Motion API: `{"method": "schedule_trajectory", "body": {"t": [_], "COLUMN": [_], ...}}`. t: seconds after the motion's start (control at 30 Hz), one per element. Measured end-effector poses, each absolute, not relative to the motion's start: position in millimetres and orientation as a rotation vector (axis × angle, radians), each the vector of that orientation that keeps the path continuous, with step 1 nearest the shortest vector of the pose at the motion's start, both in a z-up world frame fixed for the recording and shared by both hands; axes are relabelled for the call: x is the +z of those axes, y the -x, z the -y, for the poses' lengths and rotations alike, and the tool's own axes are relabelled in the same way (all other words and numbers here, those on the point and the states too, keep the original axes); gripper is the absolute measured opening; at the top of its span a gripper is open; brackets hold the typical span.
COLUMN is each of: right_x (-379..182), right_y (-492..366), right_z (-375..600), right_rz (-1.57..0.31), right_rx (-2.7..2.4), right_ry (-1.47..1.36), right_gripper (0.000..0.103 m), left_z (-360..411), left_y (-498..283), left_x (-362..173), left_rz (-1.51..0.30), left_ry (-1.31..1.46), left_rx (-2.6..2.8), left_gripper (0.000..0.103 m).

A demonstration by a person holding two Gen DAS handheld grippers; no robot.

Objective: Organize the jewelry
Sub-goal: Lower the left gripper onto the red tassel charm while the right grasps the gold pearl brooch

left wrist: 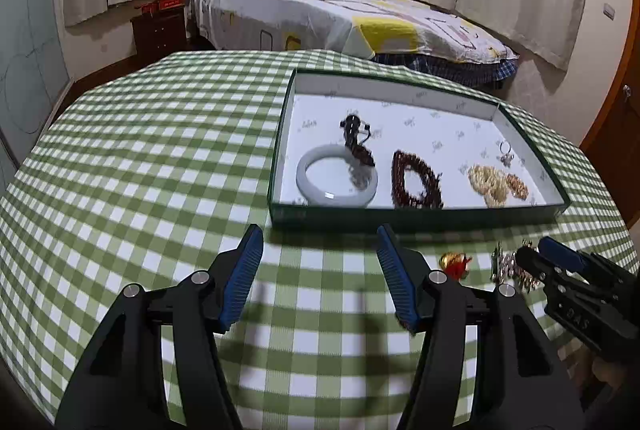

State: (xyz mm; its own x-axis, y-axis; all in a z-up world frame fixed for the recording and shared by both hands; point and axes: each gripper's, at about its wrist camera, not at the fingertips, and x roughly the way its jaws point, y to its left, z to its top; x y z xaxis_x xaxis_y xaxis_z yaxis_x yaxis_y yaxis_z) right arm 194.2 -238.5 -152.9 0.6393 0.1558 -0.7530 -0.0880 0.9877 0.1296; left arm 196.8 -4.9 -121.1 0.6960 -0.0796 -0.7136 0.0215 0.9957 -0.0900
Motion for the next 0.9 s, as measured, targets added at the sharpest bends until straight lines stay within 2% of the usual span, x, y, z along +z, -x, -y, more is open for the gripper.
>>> {"method": "schedule_trajectory", "body": {"t": [0.33, 0.4, 0.53, 0.9], "right_x": [-158, -157, -156, -156], "right_y": [-190, -189, -184, -173], "right_z": [227, 229, 235, 257], "right_rz": [-0.895, -0.895, -0.888, -0.879], "right_rx": [0.162, 0.162, 0.164, 0.116], "right_ry": [-0.053, -0.059, -0.076, -0.106], "right_gripper": [0.047, 0.043, 0.027, 0.025], "left_z": [9, 10, 15, 39], "left_y": [-186, -187, -186, -179], "left_x": [-132, -133, -135, -138], "left_rz": [-0.829, -0.834, -0.841, -0.858], "left_ry": [0.065, 0.063, 0.058, 0.027], "left_rx": [-0.061, -0.065, -0.081, -0.152], "left_gripper": [0.057, 0.057, 0.057, 0.057]}}
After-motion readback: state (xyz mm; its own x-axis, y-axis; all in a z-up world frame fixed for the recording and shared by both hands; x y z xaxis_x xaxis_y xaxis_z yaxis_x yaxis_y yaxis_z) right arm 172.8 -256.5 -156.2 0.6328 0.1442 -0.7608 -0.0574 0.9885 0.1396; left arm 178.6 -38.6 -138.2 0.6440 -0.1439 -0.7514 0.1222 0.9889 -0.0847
